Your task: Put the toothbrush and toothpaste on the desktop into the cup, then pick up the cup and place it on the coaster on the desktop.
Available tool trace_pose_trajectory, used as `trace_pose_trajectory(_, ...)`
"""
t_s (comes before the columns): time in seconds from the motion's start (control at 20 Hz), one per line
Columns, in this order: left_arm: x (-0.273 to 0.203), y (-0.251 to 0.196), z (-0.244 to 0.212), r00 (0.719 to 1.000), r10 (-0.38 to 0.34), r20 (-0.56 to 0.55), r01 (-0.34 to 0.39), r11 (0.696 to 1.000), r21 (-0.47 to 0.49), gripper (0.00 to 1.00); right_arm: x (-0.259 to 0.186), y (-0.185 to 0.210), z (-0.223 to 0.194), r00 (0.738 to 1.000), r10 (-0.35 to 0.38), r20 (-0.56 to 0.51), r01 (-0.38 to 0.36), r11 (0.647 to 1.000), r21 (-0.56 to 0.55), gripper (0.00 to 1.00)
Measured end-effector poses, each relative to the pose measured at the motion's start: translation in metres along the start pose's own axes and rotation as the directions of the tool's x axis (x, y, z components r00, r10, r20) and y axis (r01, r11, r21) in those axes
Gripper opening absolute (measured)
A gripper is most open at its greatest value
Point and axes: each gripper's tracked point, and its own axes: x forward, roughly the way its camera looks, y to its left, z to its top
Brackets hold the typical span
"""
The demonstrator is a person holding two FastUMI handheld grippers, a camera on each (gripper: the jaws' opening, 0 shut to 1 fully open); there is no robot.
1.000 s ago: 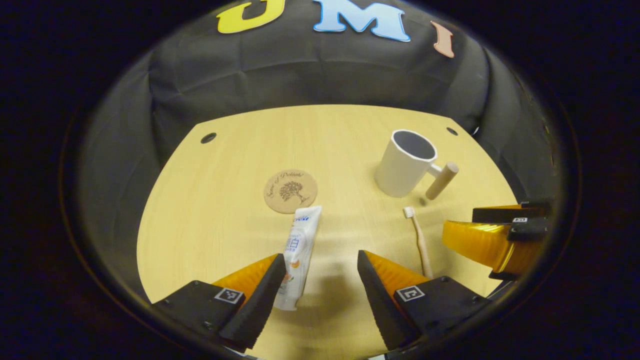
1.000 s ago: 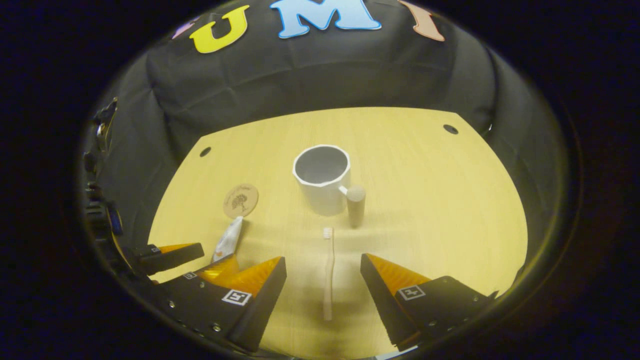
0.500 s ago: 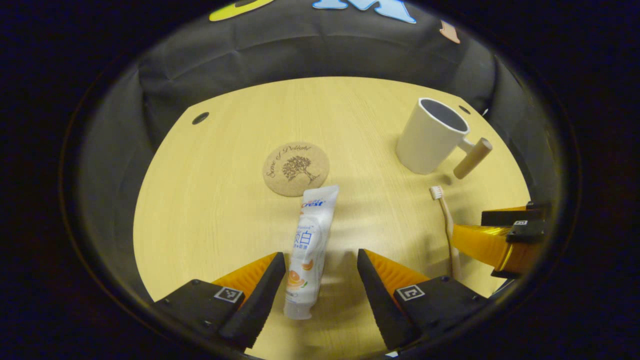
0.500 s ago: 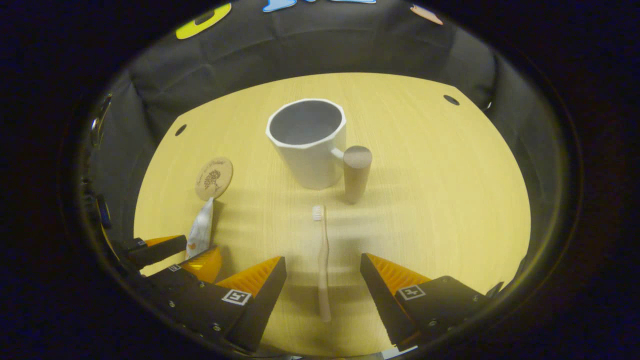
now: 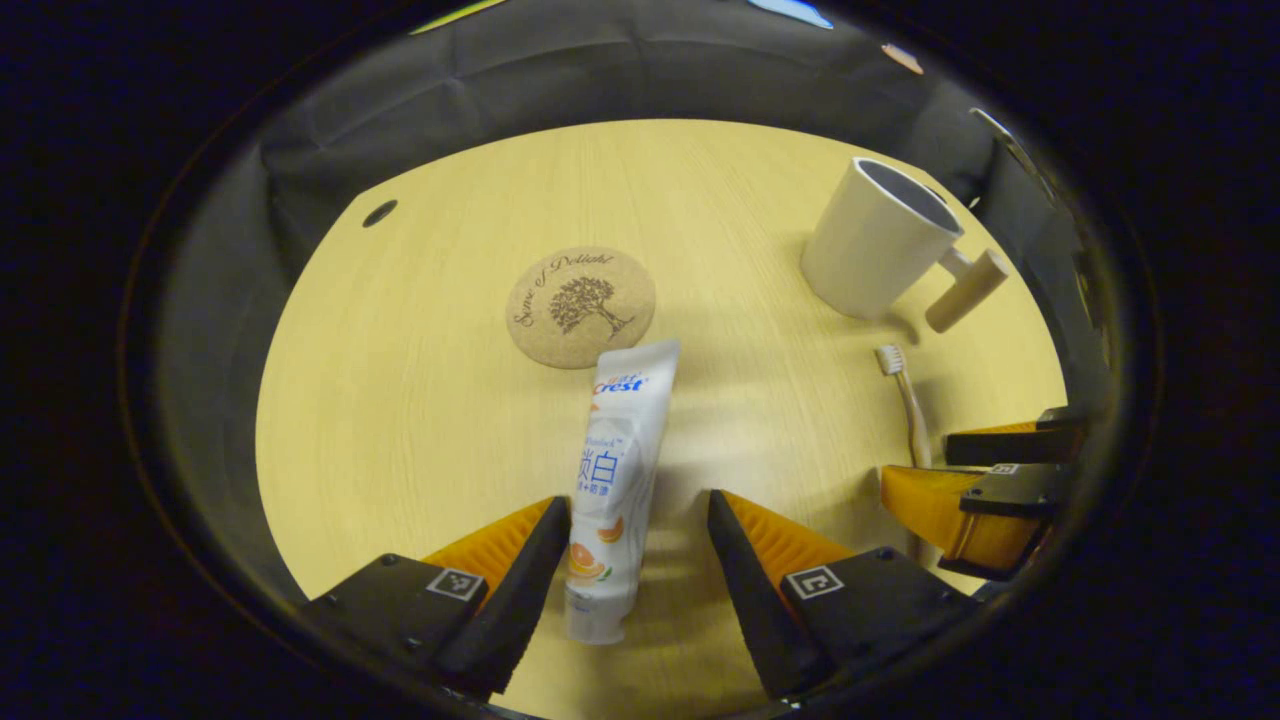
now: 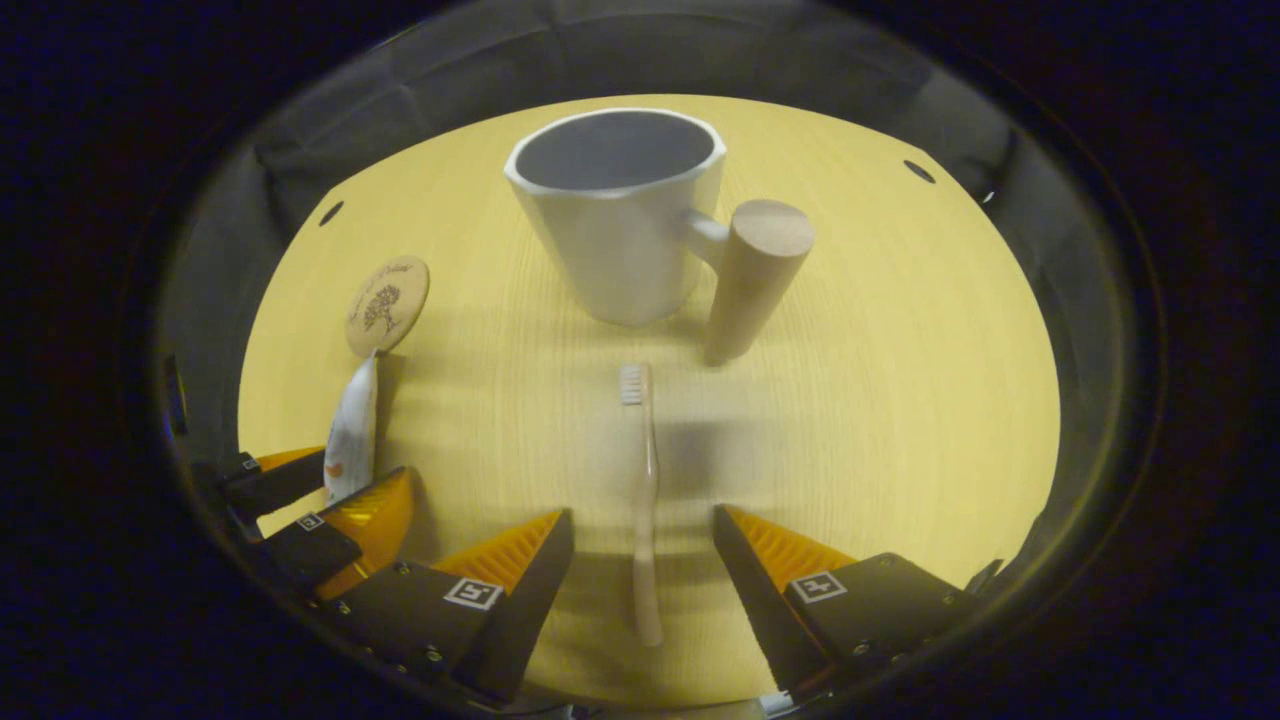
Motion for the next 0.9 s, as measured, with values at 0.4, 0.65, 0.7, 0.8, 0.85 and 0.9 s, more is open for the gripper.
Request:
trace_pose_trajectory(0.4, 0.000, -0.003, 0.002, 1.000, -0.004, -0.005, 0.004, 1.000, 0.009, 0.92, 0.000, 0.000, -0.008, 0.998, -0.033, -0.050, 0.033, 0.999, 0.000, 0.85)
trace_pose_trajectory(0.65, 0.002, -0.013, 0.001, 1.000, -0.014, -0.028, 0.015, 0.999, 0.032, 0.58, -0.001, -0.003, -0.007, 0.997, -0.030, -0.069, 0.031, 0.999, 0.017, 0.51)
trace_pose_trajectory(0.7, 0.000, -0.013, 0.002, 1.000, -0.010, -0.030, 0.011, 1.000, 0.029, 0.52, -0.001, -0.003, -0.007, 0.997, -0.031, -0.072, 0.033, 0.999, 0.016, 0.51)
trace_pose_trajectory(0.8, 0.002, -0.014, 0.001, 0.999, -0.007, -0.038, 0.008, 1.000, 0.023, 0.46, 0.002, -0.004, -0.010, 0.996, -0.040, -0.084, 0.043, 0.999, 0.033, 0.34)
trace_pose_trajectory(0.85, 0.000, -0.013, 0.001, 0.999, 0.000, -0.042, 0.001, 1.000, 0.021, 0.36, 0.000, -0.003, -0.006, 0.996, -0.040, -0.075, 0.042, 0.999, 0.024, 0.17)
trace_pose_trajectory(0.9, 0.001, -0.015, 0.000, 0.999, -0.002, -0.043, 0.003, 1.000, 0.014, 0.36, -0.001, -0.004, -0.008, 0.996, -0.038, -0.082, 0.040, 0.999, 0.021, 0.17)
